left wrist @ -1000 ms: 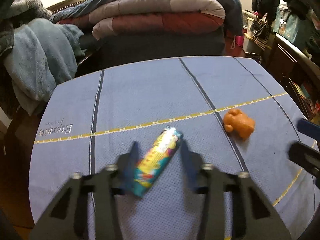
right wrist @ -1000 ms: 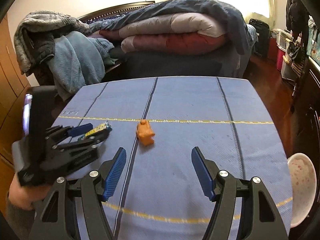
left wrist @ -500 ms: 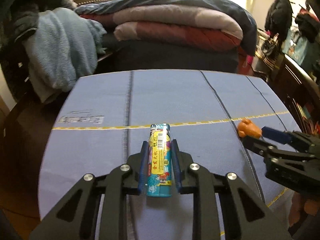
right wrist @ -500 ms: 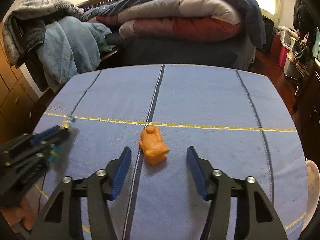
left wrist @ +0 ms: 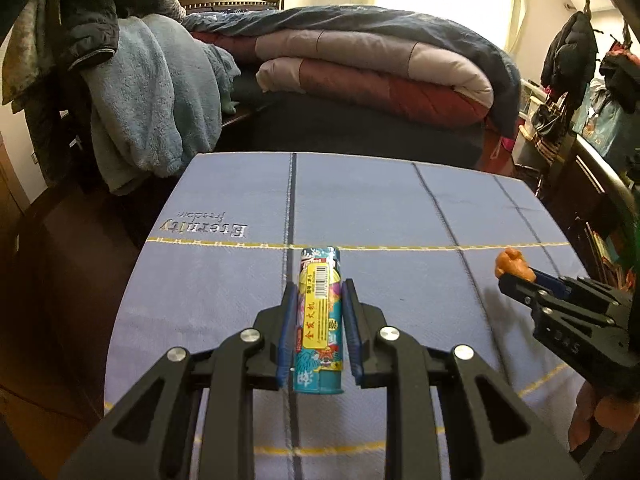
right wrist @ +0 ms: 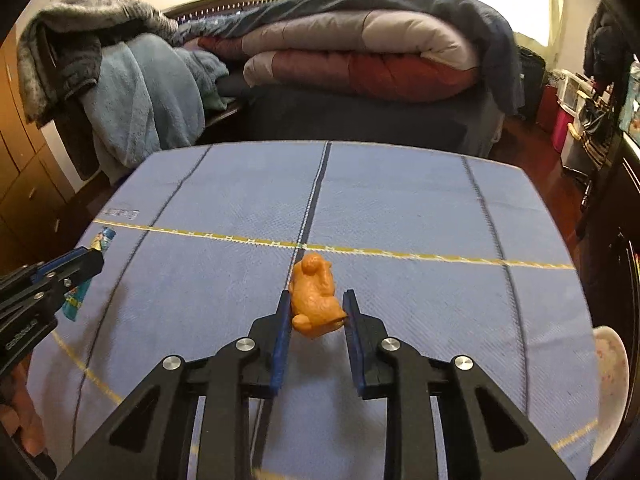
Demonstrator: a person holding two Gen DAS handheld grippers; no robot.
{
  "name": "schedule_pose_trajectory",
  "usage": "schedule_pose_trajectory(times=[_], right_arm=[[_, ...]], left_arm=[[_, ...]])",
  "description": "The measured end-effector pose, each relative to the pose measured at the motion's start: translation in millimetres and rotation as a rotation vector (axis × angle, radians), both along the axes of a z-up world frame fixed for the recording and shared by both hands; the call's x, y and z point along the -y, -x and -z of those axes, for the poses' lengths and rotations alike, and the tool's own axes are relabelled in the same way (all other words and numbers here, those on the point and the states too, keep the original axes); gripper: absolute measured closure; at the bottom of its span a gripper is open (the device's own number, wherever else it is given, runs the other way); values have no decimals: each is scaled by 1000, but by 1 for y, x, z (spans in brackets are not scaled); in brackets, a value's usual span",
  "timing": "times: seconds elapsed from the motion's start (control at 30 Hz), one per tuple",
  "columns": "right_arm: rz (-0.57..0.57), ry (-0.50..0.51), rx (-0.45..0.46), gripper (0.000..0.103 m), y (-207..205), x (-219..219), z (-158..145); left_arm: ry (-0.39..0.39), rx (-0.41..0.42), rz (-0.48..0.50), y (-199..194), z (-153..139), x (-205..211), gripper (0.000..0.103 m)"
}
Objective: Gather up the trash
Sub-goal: 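Grasp the orange figurine with the right tool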
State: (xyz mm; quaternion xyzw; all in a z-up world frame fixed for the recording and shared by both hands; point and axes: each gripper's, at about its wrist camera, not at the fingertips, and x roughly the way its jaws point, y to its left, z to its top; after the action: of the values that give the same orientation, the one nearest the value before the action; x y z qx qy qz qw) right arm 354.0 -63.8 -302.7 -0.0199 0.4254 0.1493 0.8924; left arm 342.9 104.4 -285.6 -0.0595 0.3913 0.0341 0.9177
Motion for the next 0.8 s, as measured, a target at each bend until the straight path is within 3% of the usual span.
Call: schedule_pose_trajectory(times=[0.47,0.8], right_arm=[[73,-77,45,77,76,81,-37],[157,-112,44,77,111,144,-38]], left_arm=[[55,48,67,51,-34,64,80],[54,89,234,70,-56,152,80]])
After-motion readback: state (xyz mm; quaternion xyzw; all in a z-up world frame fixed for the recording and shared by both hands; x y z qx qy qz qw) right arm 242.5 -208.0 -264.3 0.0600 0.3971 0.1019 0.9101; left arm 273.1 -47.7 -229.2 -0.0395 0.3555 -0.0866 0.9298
